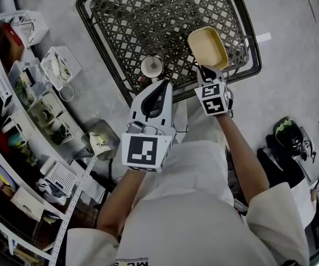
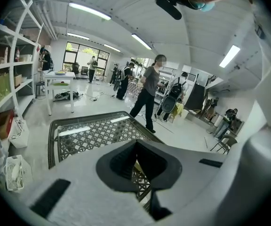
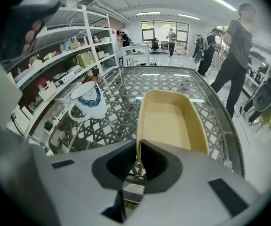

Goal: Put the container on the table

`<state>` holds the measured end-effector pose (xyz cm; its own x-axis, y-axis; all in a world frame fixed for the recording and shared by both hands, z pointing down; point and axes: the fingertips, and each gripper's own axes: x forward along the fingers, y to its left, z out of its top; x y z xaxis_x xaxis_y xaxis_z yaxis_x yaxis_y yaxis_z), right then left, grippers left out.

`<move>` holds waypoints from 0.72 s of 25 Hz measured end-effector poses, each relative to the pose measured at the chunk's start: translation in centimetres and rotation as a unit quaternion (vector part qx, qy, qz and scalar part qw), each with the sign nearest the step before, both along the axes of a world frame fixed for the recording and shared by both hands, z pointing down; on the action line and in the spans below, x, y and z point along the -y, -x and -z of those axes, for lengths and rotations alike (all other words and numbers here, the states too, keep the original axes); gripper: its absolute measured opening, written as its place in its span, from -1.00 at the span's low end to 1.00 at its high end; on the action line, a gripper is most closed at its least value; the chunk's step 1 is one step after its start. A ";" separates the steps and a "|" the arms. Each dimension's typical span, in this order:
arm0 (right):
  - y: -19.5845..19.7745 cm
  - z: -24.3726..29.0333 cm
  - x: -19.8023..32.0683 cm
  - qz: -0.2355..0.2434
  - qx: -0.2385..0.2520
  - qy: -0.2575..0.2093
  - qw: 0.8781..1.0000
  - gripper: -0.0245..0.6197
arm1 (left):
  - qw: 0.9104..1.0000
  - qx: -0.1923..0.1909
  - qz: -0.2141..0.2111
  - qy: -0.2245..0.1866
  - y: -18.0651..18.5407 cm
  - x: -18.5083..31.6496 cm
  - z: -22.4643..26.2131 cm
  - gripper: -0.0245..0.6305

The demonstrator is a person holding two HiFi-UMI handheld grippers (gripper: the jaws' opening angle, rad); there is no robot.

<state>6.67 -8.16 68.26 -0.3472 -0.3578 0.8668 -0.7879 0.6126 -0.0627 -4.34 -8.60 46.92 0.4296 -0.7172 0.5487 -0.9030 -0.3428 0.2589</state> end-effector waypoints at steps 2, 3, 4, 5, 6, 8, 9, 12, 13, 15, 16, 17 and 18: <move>-0.1 0.1 0.1 -0.009 0.009 0.002 1.000 -0.79 | 1.000 -0.002 0.000 -0.003 -0.1 0.1 0.2 -0.85; -0.1 0.2 0.2 -0.011 0.010 0.000 1.000 -0.77 | 1.000 -0.003 -0.001 -0.005 -0.1 0.1 0.4 -0.85; -0.1 0.4 0.2 -0.013 0.012 -0.001 1.000 -0.77 | 1.000 -0.005 -0.002 -0.005 -0.2 0.0 0.6 -0.85; -0.1 0.5 0.1 -0.015 0.016 0.000 1.000 -0.74 | 1.000 -0.006 -0.003 -0.006 -0.3 0.0 0.7 -0.85; -0.1 0.7 0.1 -0.019 0.021 0.002 1.000 -0.70 | 1.000 -0.008 -0.002 -0.006 -0.3 0.0 1.0 -0.85; -0.1 0.9 0.0 -0.025 0.026 0.004 0.999 -0.69 | 1.000 -0.015 0.006 -0.004 -0.3 0.0 1.4 -0.85; -0.1 1.0 0.0 -0.027 0.027 0.003 0.999 -0.69 | 1.000 -0.016 0.008 -0.006 -0.3 0.1 1.6 -0.85; -0.4 1.9 0.2 -0.025 0.024 -0.008 0.999 -0.70 | 1.000 -0.007 -0.002 -0.021 -0.1 0.0 1.7 -0.85; -0.4 2.3 0.2 -0.026 0.026 -0.011 0.999 -0.70 | 1.000 -0.003 -0.007 -0.027 -0.1 -0.1 1.8 -0.85; -0.3 3.3 0.1 -0.032 0.036 -0.019 0.999 -0.70 | 0.999 -0.002 -0.010 -0.032 0.0 -0.3 2.1 -0.85; -0.3 3.9 0.2 -0.032 0.039 -0.025 0.998 -0.70 | 0.999 -0.002 -0.012 -0.032 0.0 -0.3 2.3 -0.85; -0.2 4.6 0.3 -0.031 0.043 -0.032 0.998 -0.70 | 0.999 -0.002 -0.013 -0.033 0.0 -0.4 2.5 -0.85; -0.2 5.4 0.4 -0.030 0.046 -0.040 0.998 -0.70 | 0.999 -0.002 -0.014 -0.036 0.0 -0.4 2.8 -0.85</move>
<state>6.83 -8.59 62.87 -0.4001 -0.4468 0.8002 -0.8167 0.5700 -0.0901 -4.34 -8.20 44.16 0.4528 -0.7422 0.4941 -0.8915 -0.3865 0.2364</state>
